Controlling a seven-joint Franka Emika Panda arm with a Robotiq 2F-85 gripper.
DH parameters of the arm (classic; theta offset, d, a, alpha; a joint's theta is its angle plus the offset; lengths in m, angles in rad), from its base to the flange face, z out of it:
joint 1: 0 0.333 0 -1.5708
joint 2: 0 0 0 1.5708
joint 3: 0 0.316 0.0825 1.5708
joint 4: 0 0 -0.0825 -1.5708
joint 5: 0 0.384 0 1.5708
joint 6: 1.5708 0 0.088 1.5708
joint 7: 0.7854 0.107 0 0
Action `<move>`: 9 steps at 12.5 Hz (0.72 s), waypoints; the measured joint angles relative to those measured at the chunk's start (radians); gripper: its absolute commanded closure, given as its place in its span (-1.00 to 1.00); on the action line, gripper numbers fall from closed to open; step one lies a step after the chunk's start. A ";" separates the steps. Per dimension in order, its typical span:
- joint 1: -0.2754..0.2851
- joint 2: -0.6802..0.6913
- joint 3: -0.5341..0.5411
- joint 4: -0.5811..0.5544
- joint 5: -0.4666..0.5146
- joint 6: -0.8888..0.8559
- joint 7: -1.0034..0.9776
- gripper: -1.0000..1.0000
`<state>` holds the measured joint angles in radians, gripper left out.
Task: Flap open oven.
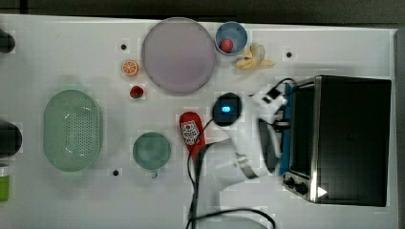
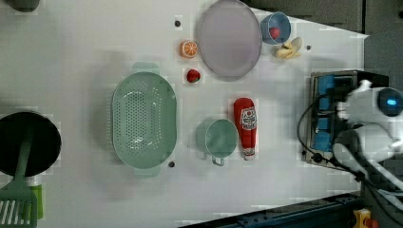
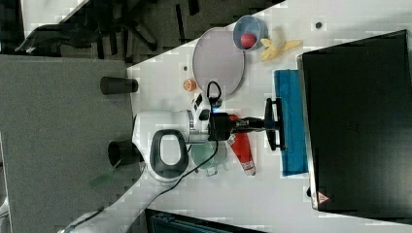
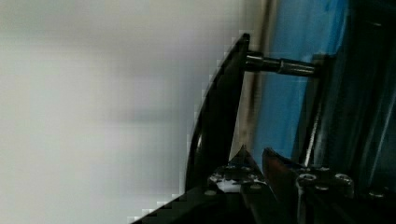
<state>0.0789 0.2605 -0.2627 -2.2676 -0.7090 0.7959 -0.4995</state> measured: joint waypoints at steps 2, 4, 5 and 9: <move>0.035 0.073 0.032 0.014 -0.042 -0.001 0.121 0.65; 0.067 0.142 0.057 0.020 -0.049 0.009 0.196 0.65; 0.084 0.177 0.062 0.023 -0.052 0.009 0.221 0.65; 0.103 0.271 0.068 0.049 -0.082 0.024 0.257 0.65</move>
<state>0.1816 0.5317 -0.1946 -2.2188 -0.7905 0.8203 -0.2429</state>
